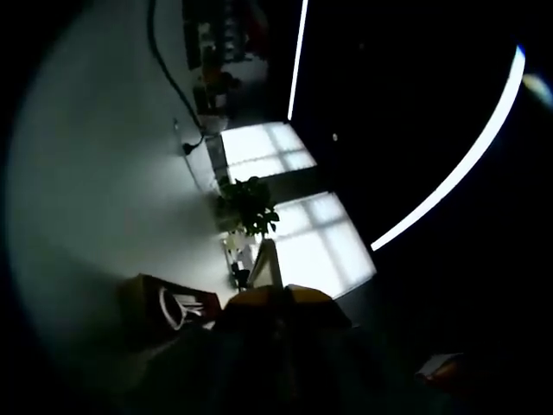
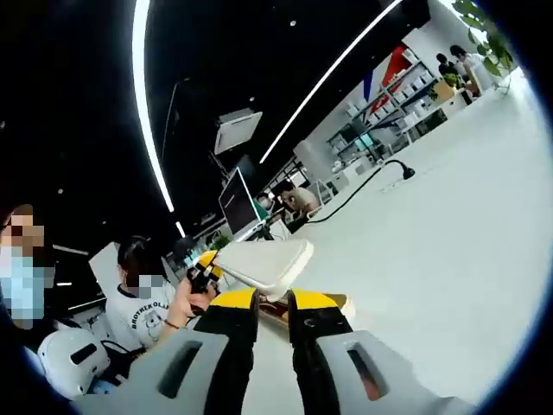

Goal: Arrange the utensils inside the cutlery case until each visible utensil rests in its matching compartment.

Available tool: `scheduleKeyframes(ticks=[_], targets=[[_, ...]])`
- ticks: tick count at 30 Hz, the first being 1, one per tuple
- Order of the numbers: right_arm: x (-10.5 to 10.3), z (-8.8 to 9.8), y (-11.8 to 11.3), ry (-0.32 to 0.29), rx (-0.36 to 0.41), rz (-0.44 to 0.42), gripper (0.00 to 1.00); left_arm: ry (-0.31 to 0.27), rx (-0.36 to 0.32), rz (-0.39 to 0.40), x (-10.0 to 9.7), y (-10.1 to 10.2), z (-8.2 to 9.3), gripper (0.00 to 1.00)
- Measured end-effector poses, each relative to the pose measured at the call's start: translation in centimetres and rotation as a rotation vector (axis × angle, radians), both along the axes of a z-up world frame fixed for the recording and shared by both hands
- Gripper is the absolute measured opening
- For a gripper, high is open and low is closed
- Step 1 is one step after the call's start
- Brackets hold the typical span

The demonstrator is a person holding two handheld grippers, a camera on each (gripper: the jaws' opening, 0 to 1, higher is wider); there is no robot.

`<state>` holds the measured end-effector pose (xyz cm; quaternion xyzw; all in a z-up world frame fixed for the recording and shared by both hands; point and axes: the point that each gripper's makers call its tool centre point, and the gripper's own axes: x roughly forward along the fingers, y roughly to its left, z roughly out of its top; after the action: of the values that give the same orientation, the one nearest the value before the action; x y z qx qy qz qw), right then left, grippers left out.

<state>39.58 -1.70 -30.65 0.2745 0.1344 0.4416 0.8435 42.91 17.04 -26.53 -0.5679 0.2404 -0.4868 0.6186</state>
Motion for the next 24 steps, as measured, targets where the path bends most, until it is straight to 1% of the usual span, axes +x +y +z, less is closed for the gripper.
scheduleKeyframes(ticks=[1, 2, 3, 5, 6, 8, 9, 10, 11, 13, 14, 15, 17, 19, 21, 22, 23, 24], targets=[[0.0, -0.1, 0.0, 0.022, 0.013, 0.001, 0.10, -0.001, 0.004, 0.003, 0.0, 0.1, 0.0, 0.04], [-0.1, 0.0, 0.0, 0.026, 0.032, 0.000, 0.10, -0.002, 0.005, 0.001, 0.0, 0.1, 0.0, 0.04], [-0.1, 0.5, 0.0, 0.044, 0.086, 0.002, 0.09, -0.003, 0.003, 0.000, 0.0, 0.1, 0.1, 0.04], [-0.1, 0.6, -0.2, 0.076, 0.119, 0.005, 0.07, -0.005, 0.008, -0.003, 0.0, 0.2, 0.1, 0.04], [0.0, 0.5, -0.4, 0.077, 0.119, 0.003, 0.06, -0.007, 0.022, -0.007, -0.1, 0.1, -0.1, 0.04], [0.0, 0.3, -0.4, 0.094, 0.115, -0.002, 0.04, -0.024, 0.083, -0.012, -0.4, -0.1, -0.8, 0.05], [-0.1, 0.1, -0.4, 0.101, 0.110, -0.002, 0.04, -0.032, 0.129, -0.012, -0.5, -0.1, -1.3, 0.05], [-0.1, 0.0, -0.4, 0.107, 0.107, 0.000, 0.03, -0.041, 0.150, -0.010, -0.4, 0.1, -1.4, 0.05], [0.0, -0.2, -0.6, 0.121, 0.103, 0.002, 0.03, -0.044, 0.140, -0.012, -0.5, 0.1, -1.1, 0.05], [-0.2, -0.5, -0.4, 0.141, 0.092, 0.007, 0.03, -0.058, 0.147, -0.012, -0.5, 0.3, -0.9, 0.05], [-0.3, -0.7, -0.3, 0.151, 0.087, 0.010, 0.03, -0.065, 0.179, -0.006, -0.3, 0.5, -1.3, 0.05], [-0.3, -0.7, -0.4, 0.156, 0.082, 0.012, 0.03, -0.078, 0.233, 0.007, -0.2, 0.6, -2.0, 0.06], [-0.4, -0.9, -0.5, 0.164, 0.076, 0.010, 0.03, -0.083, 0.294, 0.010, -0.1, 0.7, -2.9, 0.07], [-0.4, -1.2, -0.7, 0.175, 0.067, 0.003, 0.03, -0.082, 0.306, 0.011, 0.1, 0.5, -3.2, 0.08], [-0.4, -1.6, -0.9, 0.179, 0.049, -0.009, 0.03, -0.067, 0.312, 0.006, 0.3, 0.4, -3.7, 0.08], [-0.4, -1.7, -1.0, 0.180, 0.043, -0.012, 0.03, -0.064, 0.330, 0.009, 0.4, 0.5, -3.9, 0.08], [-0.4, -1.7, -1.0, 0.180, 0.041, -0.014, 0.03, -0.069, 0.392, 0.019, 0.6, 0.7, -4.7, 0.09], [-0.4, -1.7, -1.0, 0.180, 0.041, -0.014, 0.02, -0.078, 0.433, 0.026, 0.5, 0.8, -5.2, 0.10]])
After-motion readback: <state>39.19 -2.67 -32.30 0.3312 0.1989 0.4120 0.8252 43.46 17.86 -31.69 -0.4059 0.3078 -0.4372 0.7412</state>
